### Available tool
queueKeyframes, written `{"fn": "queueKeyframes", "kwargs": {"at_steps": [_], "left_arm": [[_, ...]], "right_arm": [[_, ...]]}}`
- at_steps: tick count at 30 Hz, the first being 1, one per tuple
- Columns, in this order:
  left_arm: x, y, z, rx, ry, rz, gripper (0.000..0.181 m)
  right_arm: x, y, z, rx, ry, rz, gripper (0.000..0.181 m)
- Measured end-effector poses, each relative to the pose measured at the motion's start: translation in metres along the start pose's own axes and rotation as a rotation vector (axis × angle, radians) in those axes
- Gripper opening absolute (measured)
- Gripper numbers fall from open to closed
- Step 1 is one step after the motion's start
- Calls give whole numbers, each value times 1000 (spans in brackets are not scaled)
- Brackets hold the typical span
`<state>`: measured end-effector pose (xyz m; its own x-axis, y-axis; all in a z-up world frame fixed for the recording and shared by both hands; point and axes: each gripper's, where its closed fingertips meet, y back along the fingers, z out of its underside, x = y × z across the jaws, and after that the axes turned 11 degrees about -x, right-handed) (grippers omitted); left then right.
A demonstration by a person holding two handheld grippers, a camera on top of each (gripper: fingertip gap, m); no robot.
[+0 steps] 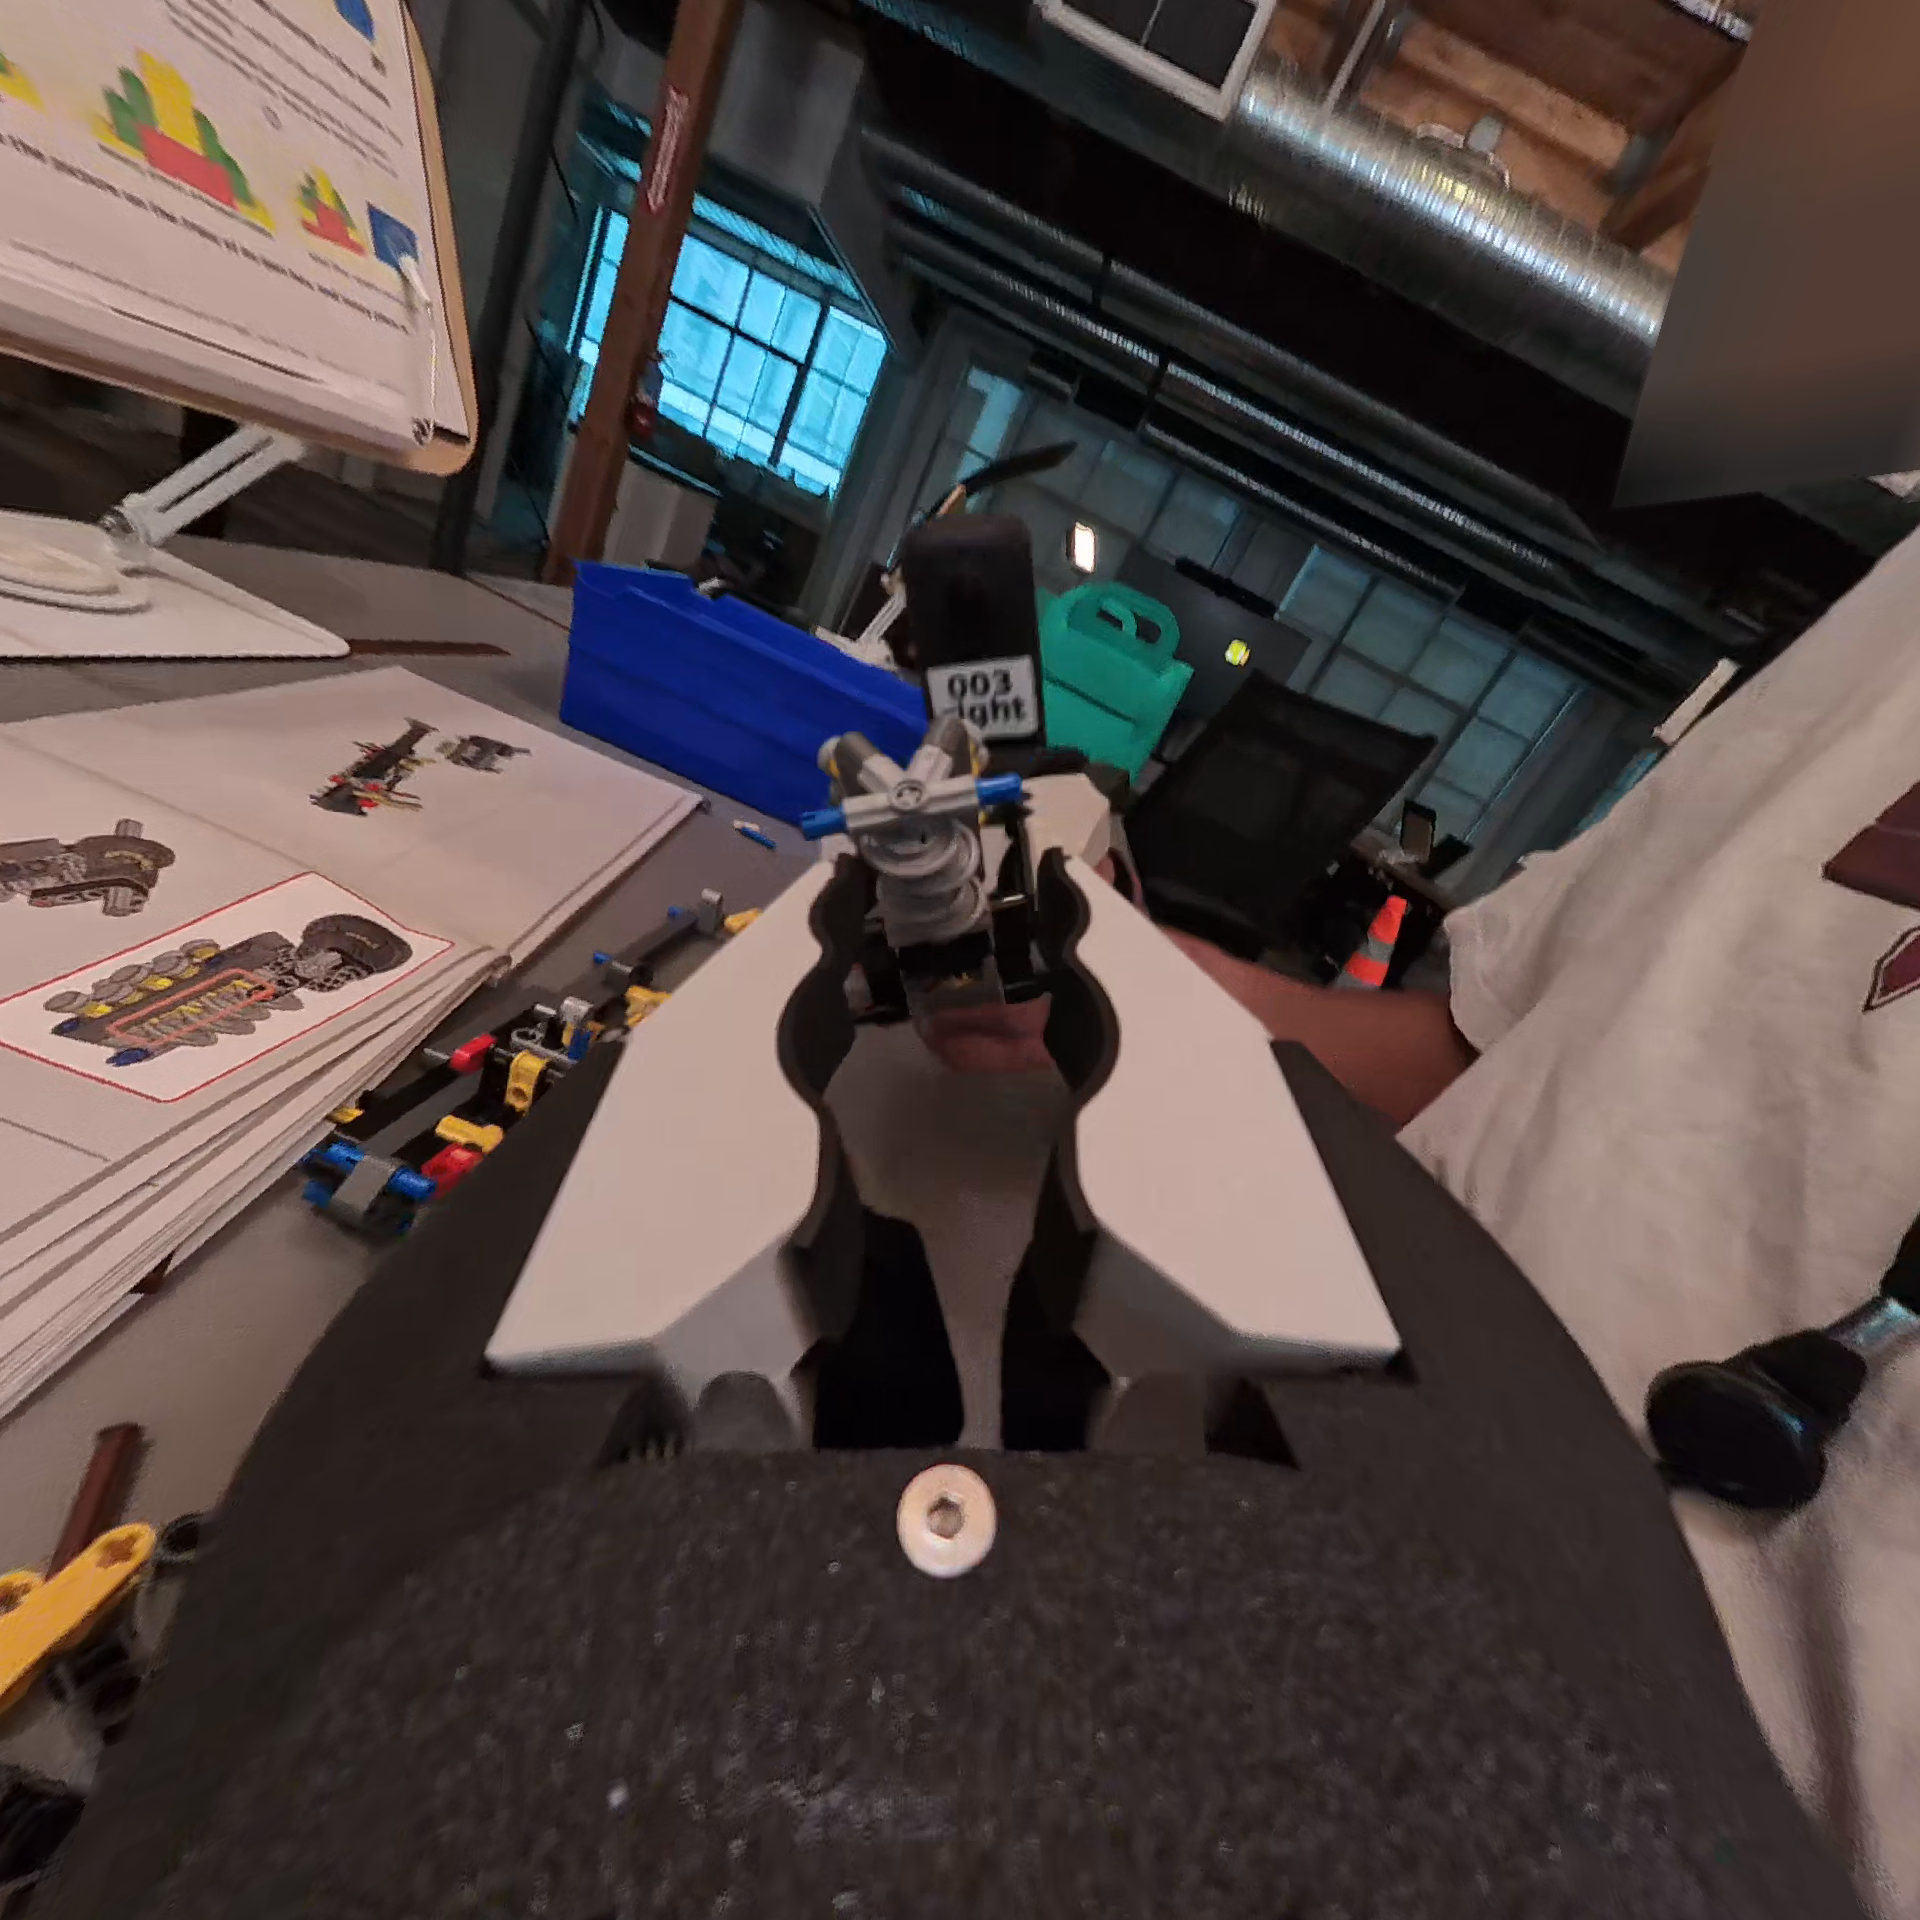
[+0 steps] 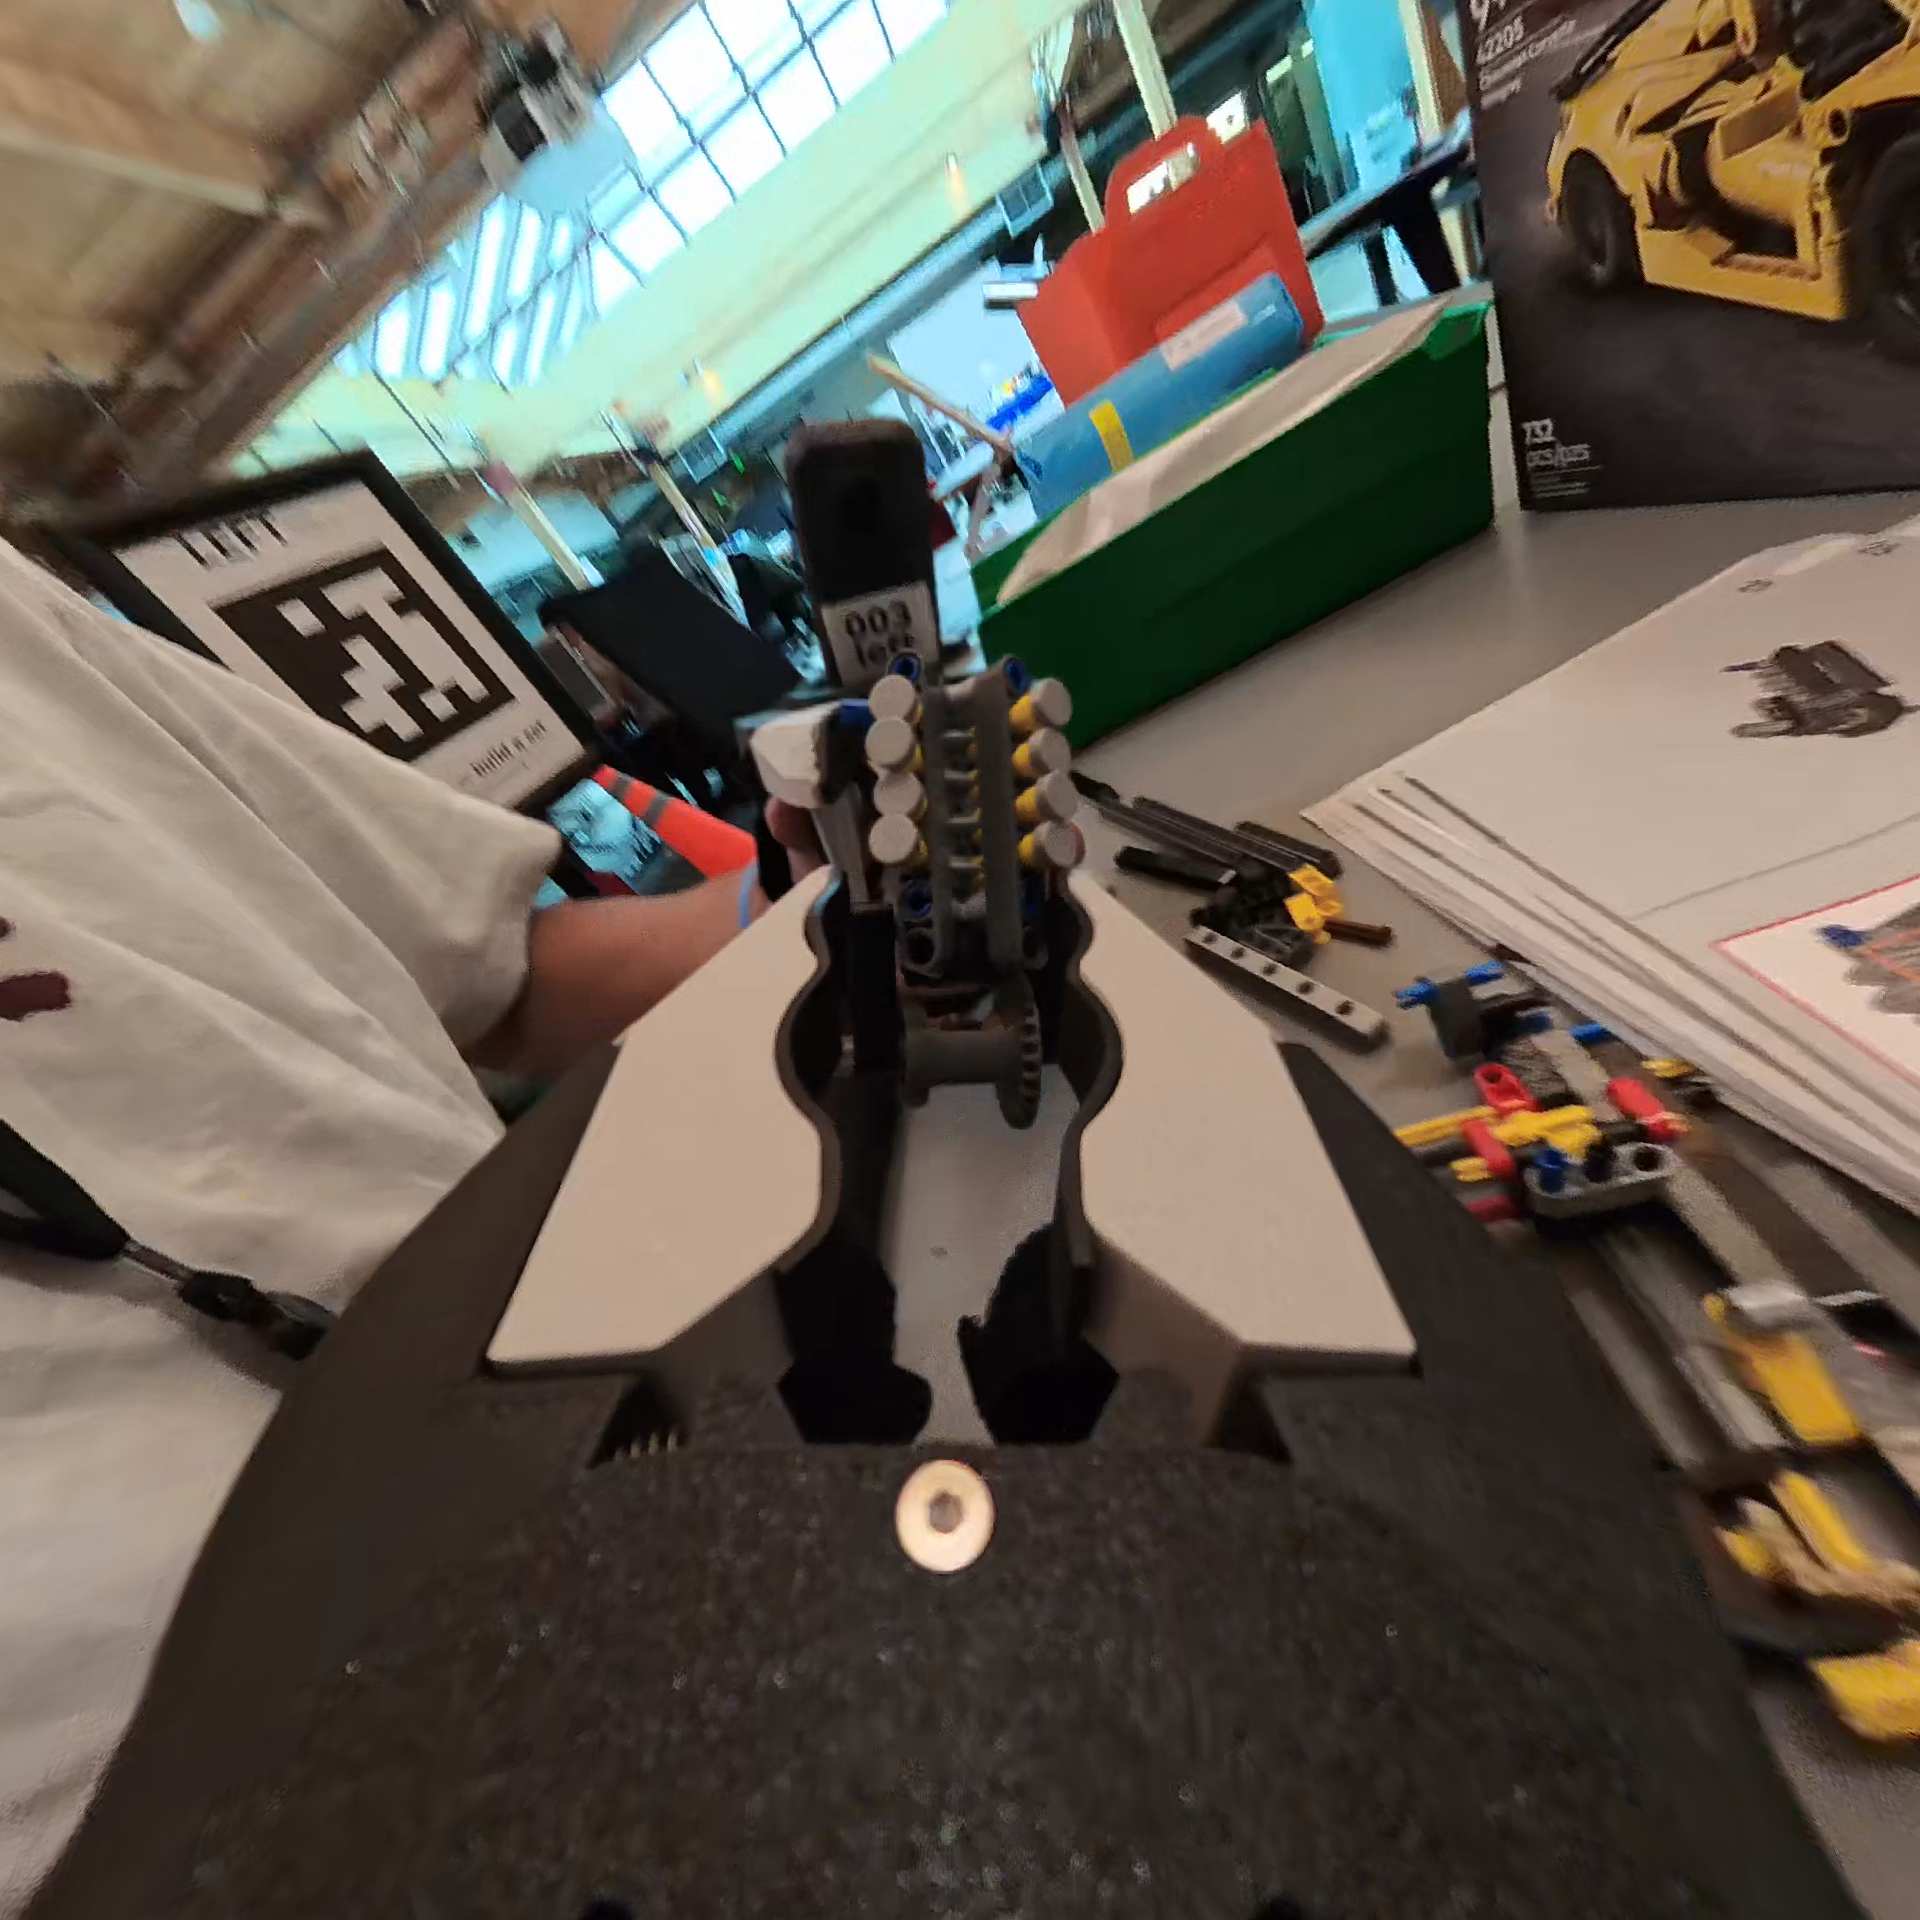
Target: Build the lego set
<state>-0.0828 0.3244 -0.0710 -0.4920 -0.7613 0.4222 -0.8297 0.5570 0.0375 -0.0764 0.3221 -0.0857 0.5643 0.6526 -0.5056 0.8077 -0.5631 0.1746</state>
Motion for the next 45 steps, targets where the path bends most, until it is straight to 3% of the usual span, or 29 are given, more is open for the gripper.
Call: {"fn": "queueKeyframes", "kwargs": {"at_steps": [6,11,16,20,24,27,33,37,45], "left_arm": [[-18,-11,22,-203,-135,-57,54],[-16,-22,38,-278,-207,-55,35],[-16,-21,52,-331,-264,-98,33],[-18,-10,38,-233,-212,-109,33],[-25,10,10,-68,-112,-122,33],[-28,18,-3,21,-44,-98,32],[-17,18,-9,67,1,-13,32],[-16,15,-7,55,-24,-21,32],[-18,14,-8,65,-24,-24,32]], "right_arm": [[21,8,22,-229,149,149,37],[19,2,43,-266,140,114,37],[19,3,55,-342,183,156,37],[15,7,41,-264,252,188,41],[17,30,12,-86,309,259,45],[13,39,-5,4,505,377,49],[17,30,4,-115,876,791,29],[14,16,9,-142,866,763,53],[17,14,13,-163,898,774,44]]}}
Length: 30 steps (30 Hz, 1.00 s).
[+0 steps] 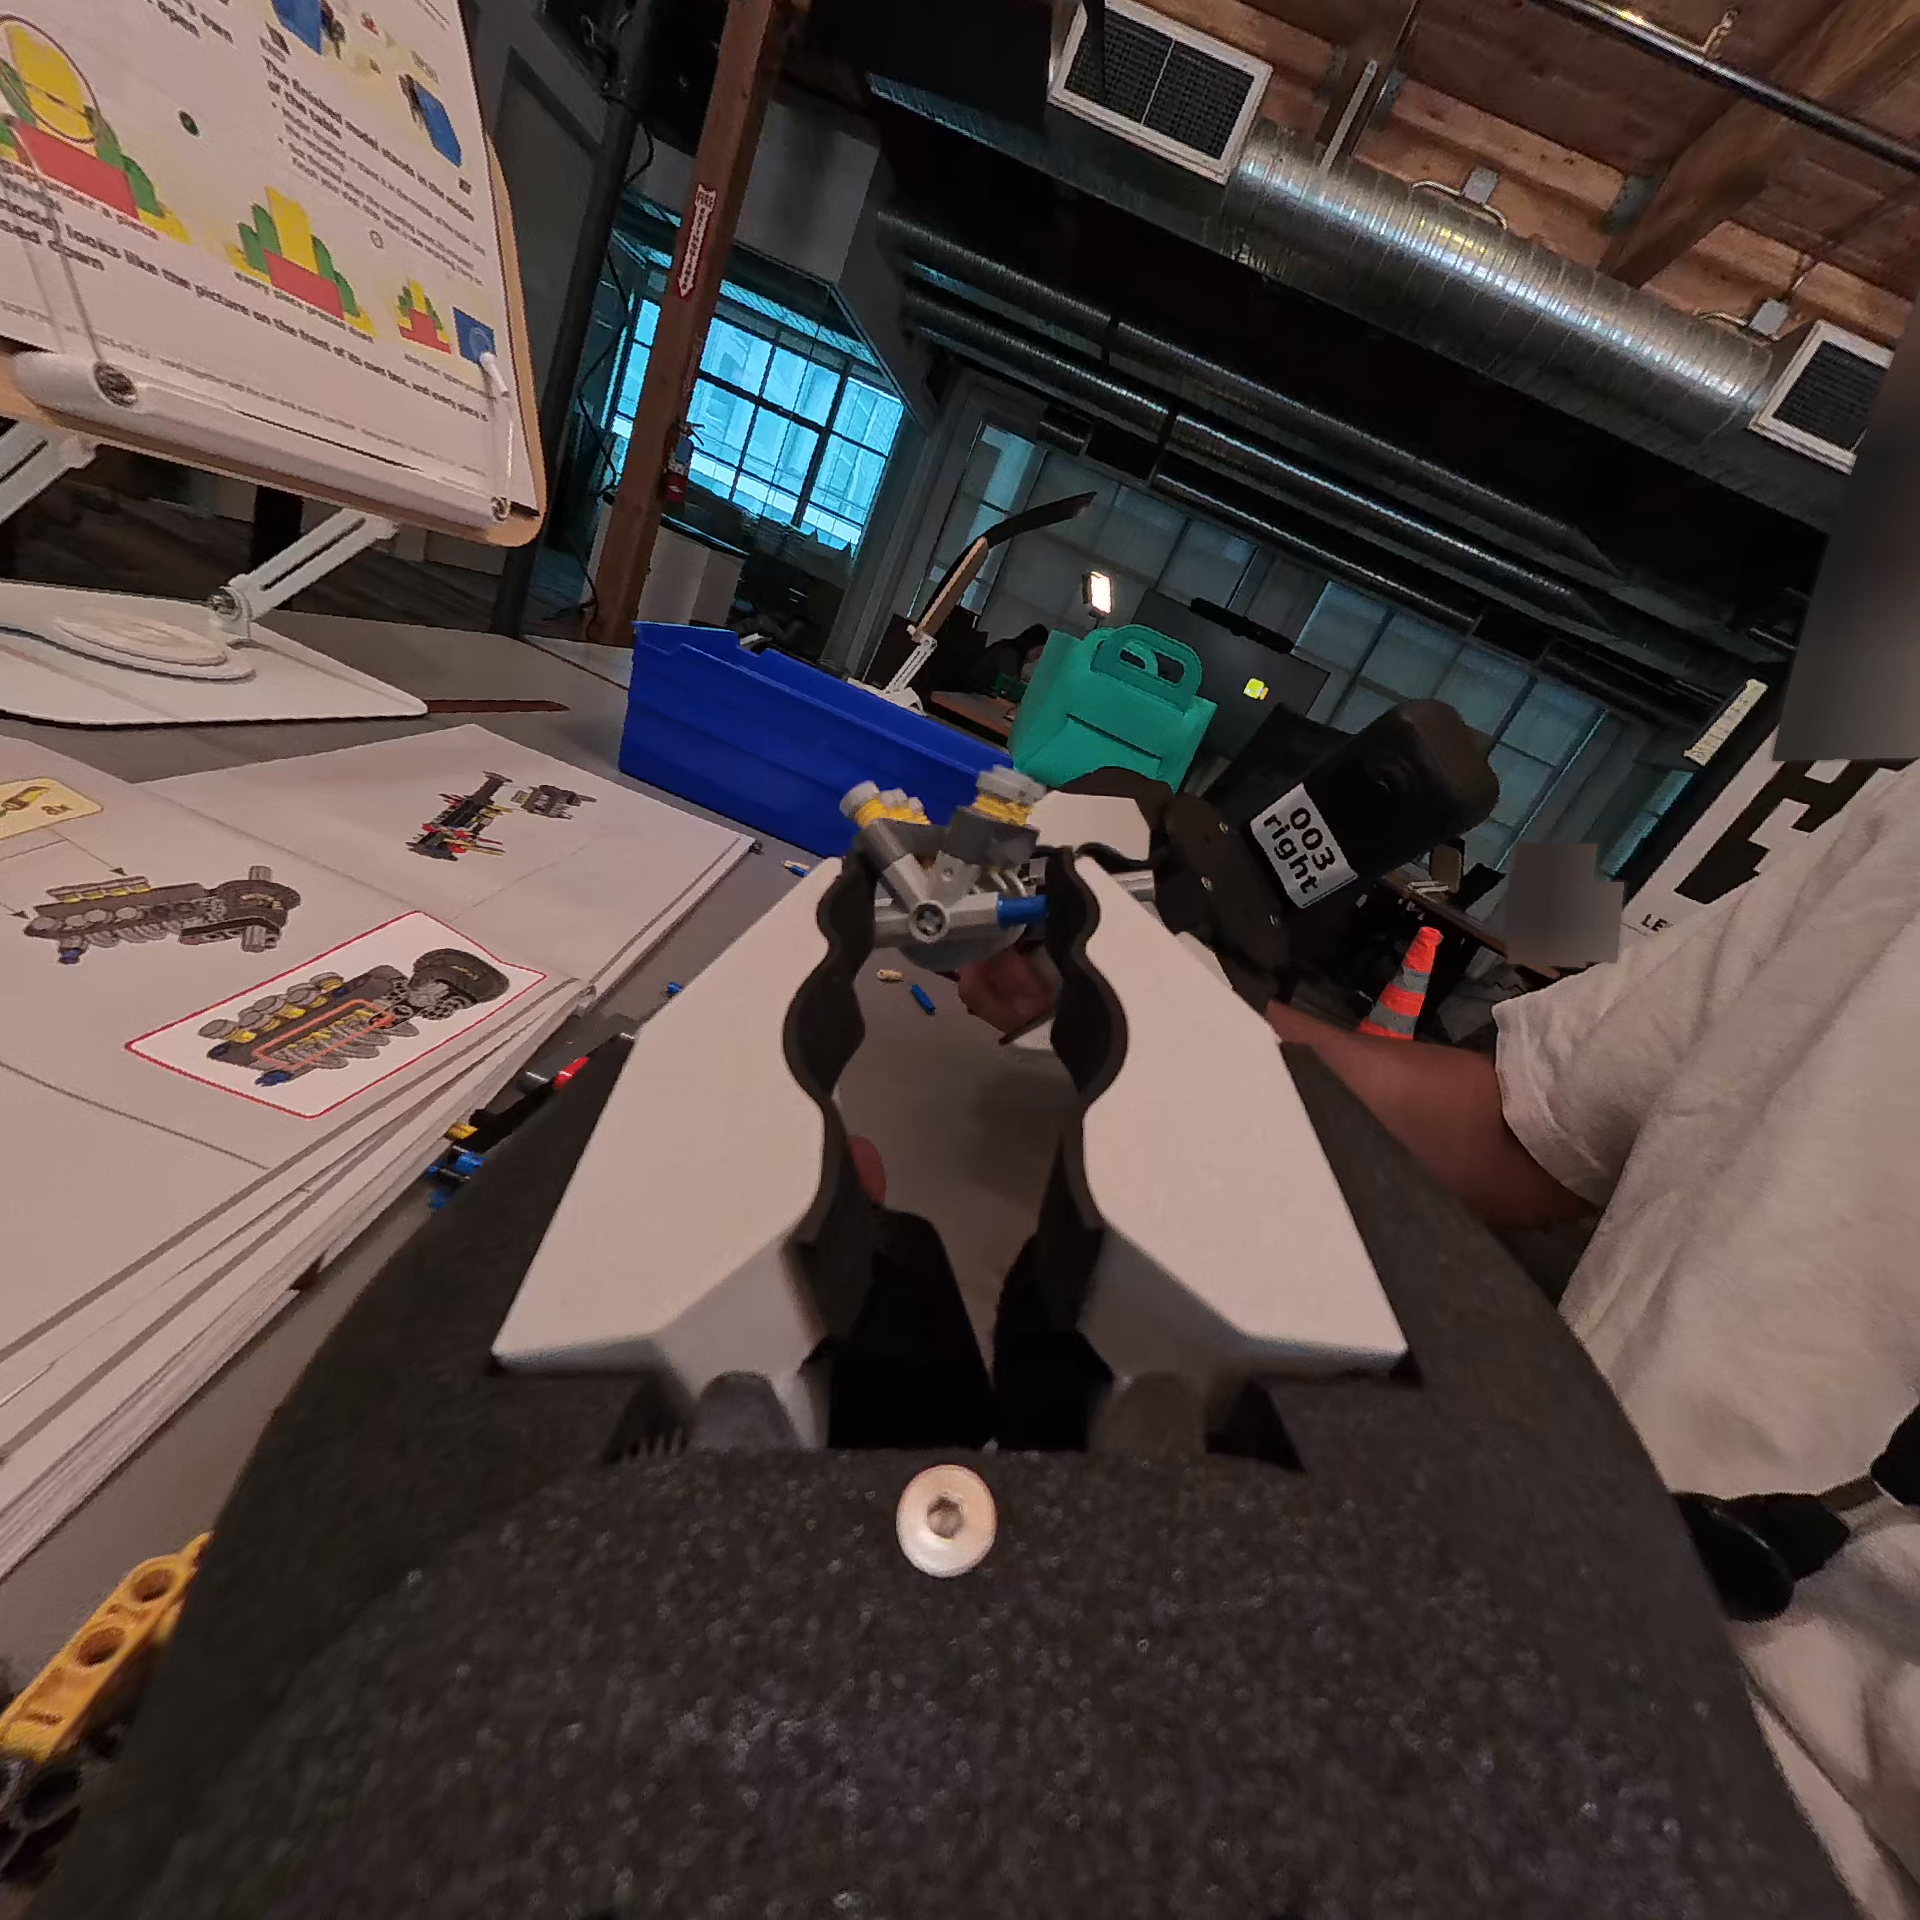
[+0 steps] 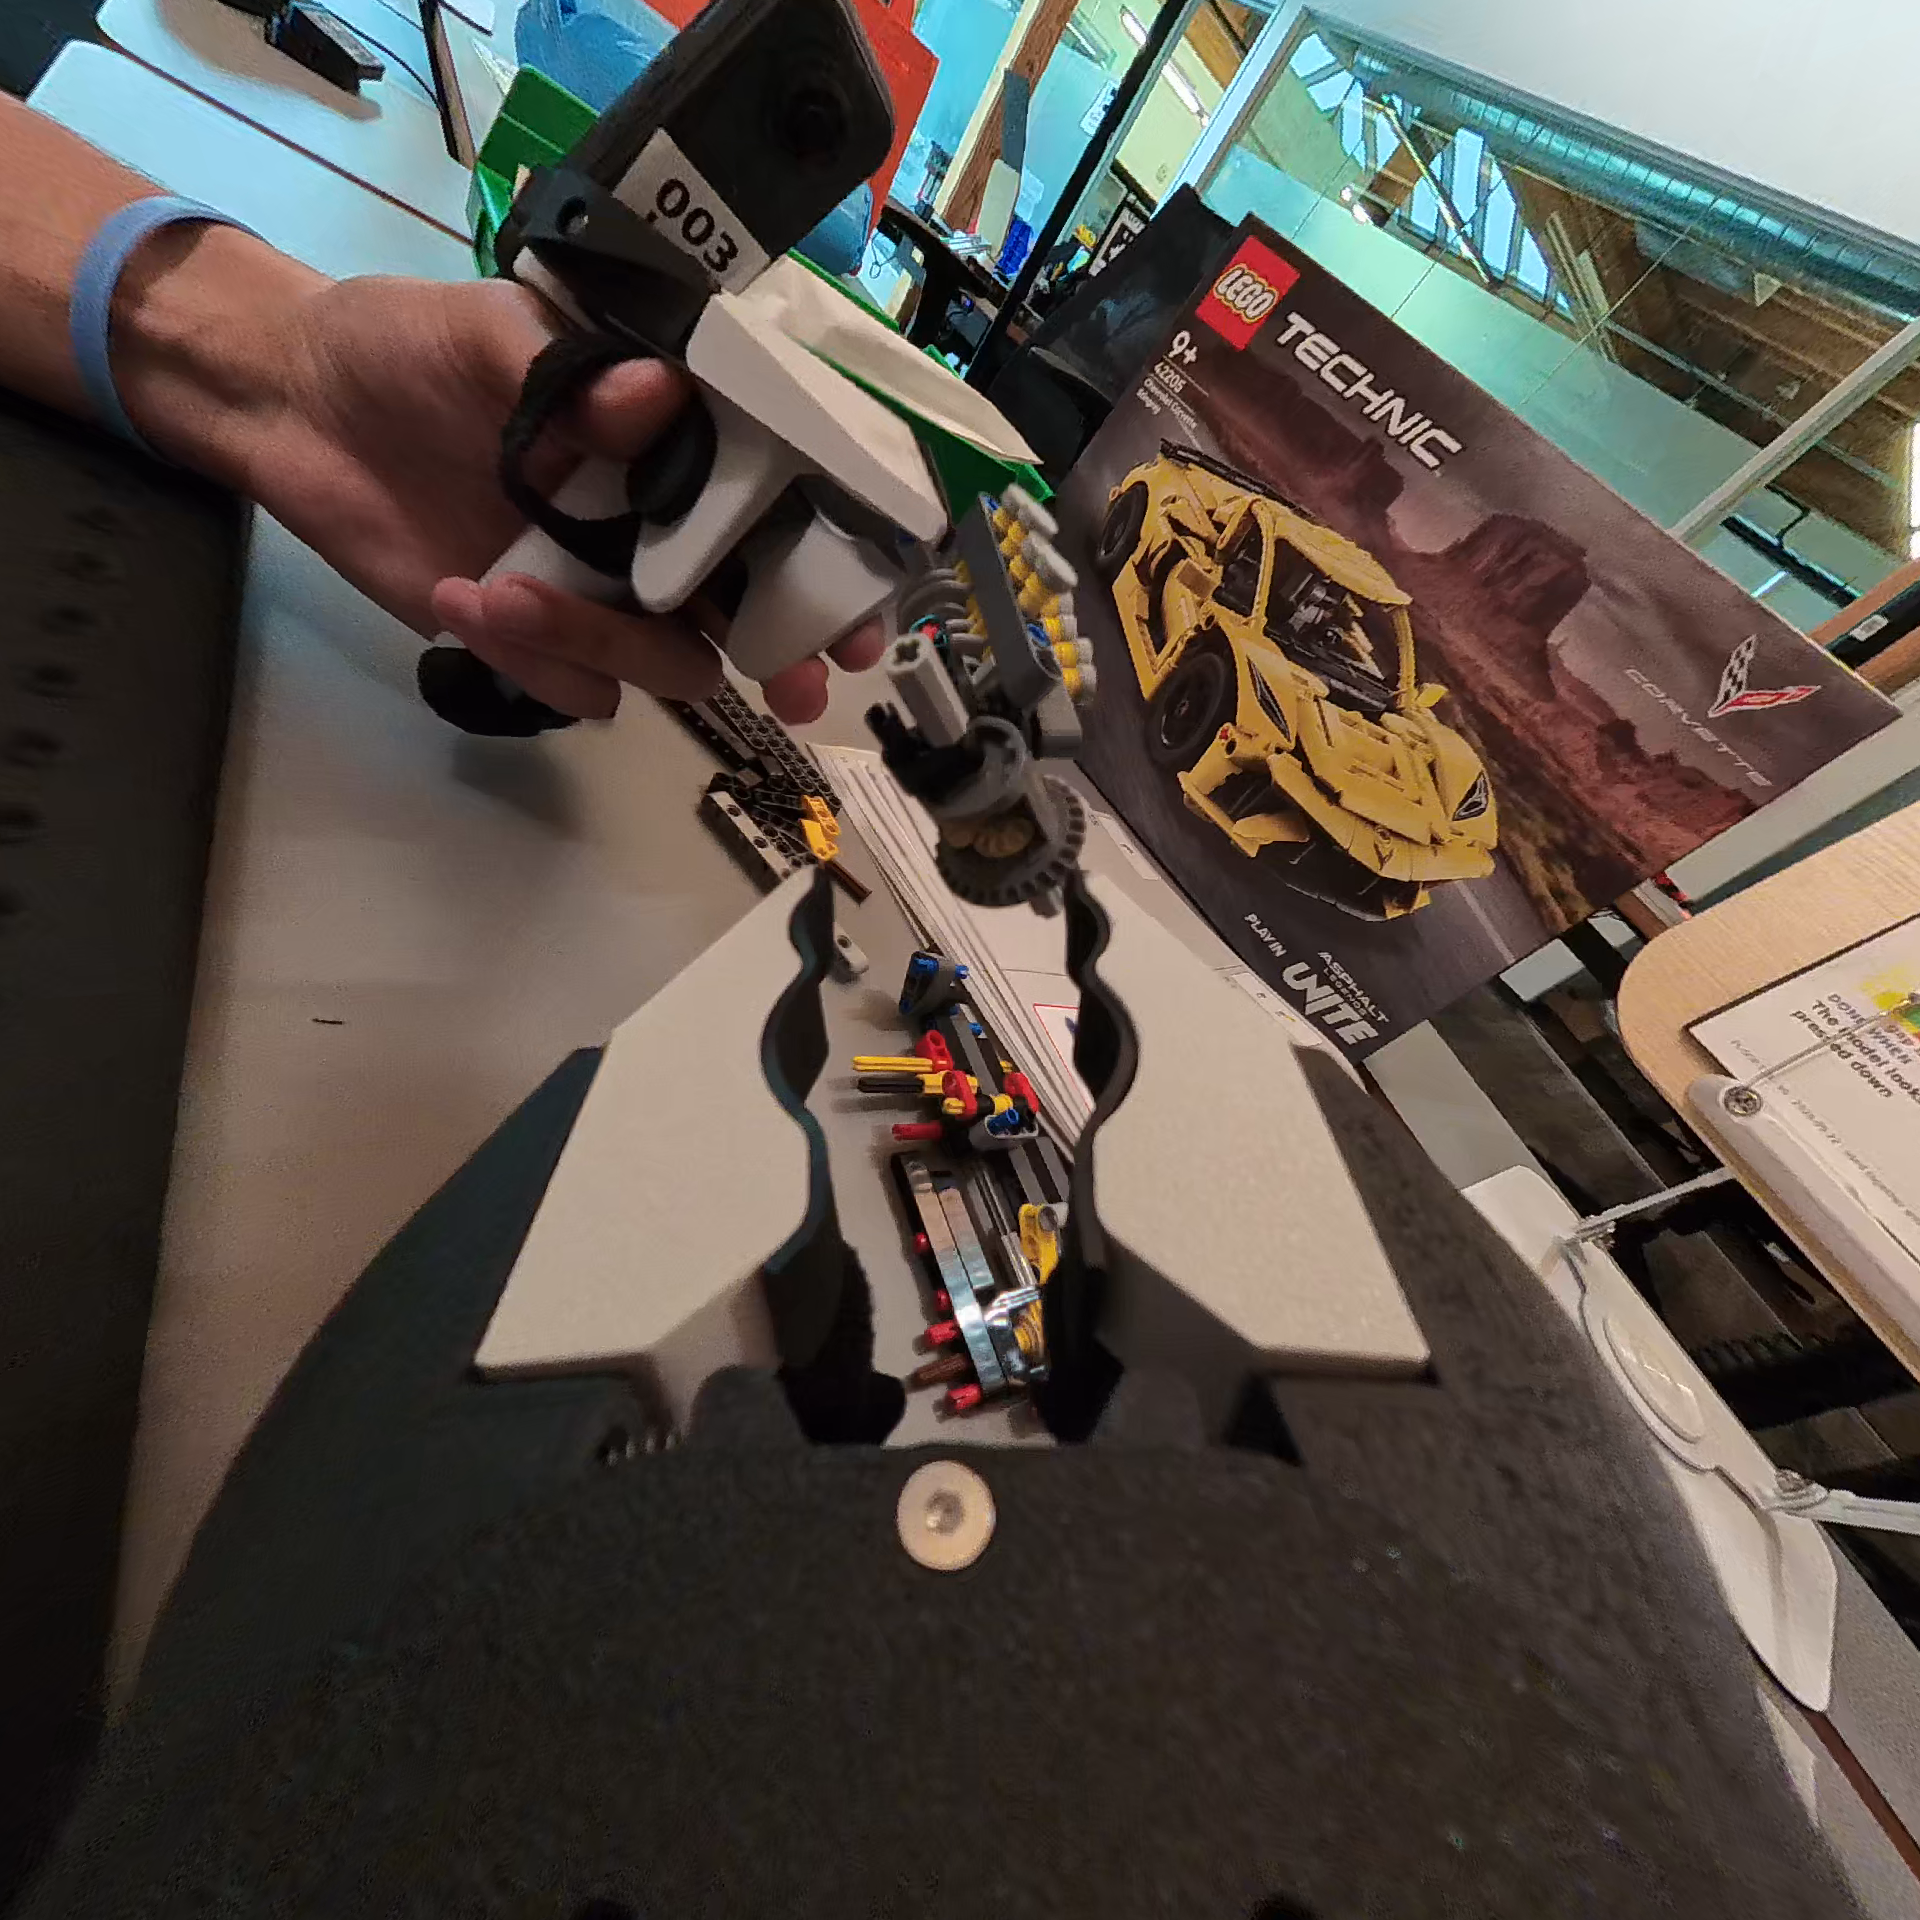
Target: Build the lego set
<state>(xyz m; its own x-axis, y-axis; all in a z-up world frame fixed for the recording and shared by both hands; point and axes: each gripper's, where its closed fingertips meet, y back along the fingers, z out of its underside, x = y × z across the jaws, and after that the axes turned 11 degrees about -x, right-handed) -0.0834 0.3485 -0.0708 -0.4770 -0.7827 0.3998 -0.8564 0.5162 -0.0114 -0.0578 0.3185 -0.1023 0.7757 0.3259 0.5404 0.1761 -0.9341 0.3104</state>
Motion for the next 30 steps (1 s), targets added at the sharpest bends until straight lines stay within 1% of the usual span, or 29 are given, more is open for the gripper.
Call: {"fn": "queueKeyframes", "kwargs": {"at_steps": [3,5,6,7,9,10,11,13,15,17,19,22,25,27,28,30], "left_arm": [[-3,5,-5,31,31,11,32],[0,8,-9,57,51,40,32],[5,10,-13,78,54,72,31],[13,13,-18,106,63,130,31],[37,21,-26,155,114,314,31],[47,24,-28,164,136,394,31],[54,25,-29,168,142,441,31],[61,25,-27,163,136,483,31],[66,22,-25,142,145,521,31],[68,19,-22,130,138,526,31],[70,18,-21,120,144,550,31],[73,15,-17,101,138,559,31],[74,14,-16,92,144,565,31],[75,14,-15,86,143,571,31],[76,15,-15,86,143,573,31],[76,14,-15,83,148,575,31]], "right_arm": [[3,3,1,19,-41,-20,38],[9,7,-4,60,-137,-53,38],[10,11,-8,96,-218,-117,35],[7,17,-14,142,-308,-226,33],[4,33,-31,261,-492,-443,32],[6,41,-41,323,-566,-524,32],[6,49,-50,380,-614,-596,31],[2,58,-63,451,-652,-690,32],[-6,61,-70,482,-667,-755,33],[-9,64,-75,503,-688,-814,31],[-15,64,-76,493,-681,-850,25],[-19,64,-76,488,-661,-857,18],[-23,59,-71,457,-620,-823,20],[-27,59,-70,449,-601,-828,19],[-28,61,-72,459,-594,-835,15],[-27,62,-73,464,-595,-834,15]]}}
